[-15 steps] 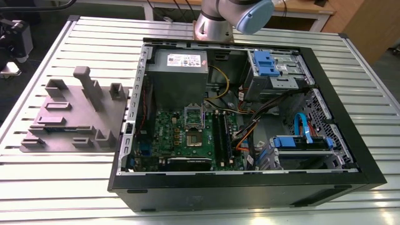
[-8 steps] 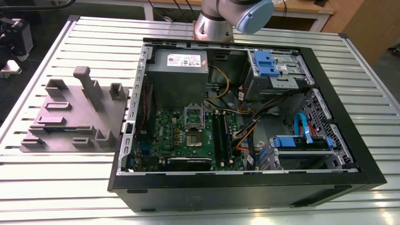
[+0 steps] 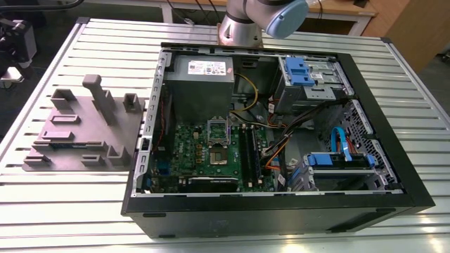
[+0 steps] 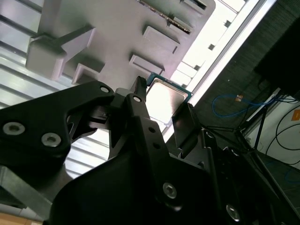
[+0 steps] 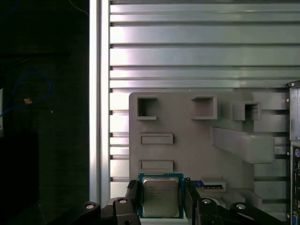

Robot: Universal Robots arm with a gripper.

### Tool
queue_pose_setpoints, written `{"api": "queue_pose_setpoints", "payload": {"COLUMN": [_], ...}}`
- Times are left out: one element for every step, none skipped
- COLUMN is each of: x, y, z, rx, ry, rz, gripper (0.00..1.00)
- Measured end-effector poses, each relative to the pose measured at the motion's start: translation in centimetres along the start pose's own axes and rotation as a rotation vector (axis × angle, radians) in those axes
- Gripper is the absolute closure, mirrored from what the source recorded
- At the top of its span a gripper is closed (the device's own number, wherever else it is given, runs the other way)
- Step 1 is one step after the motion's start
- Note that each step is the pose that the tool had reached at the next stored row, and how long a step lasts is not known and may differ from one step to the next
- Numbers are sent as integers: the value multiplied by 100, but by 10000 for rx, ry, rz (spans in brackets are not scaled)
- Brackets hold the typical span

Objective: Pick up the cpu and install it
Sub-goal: 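Pick up the cpu and move it towards the insertion slot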

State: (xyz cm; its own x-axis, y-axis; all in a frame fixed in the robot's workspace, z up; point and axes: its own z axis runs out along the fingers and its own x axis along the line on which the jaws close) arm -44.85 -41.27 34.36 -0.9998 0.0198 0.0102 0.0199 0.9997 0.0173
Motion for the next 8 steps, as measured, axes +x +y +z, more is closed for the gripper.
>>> {"api": "queue_pose_setpoints", "payload": {"x": [0,0,0,0,1,1,1,1], "y": [0,0,0,0,1,1,1,1], "z": [-6,-12,-19,-26,-33,-40,-47,-54], "rx": [0,1,1,1,0,0,0,0], "ry": [0,1,1,1,0,1,0,0], "rz": [0,0,0,0,0,0,0,0], "gripper": [53,53,53,53,53,53,53,53]}}
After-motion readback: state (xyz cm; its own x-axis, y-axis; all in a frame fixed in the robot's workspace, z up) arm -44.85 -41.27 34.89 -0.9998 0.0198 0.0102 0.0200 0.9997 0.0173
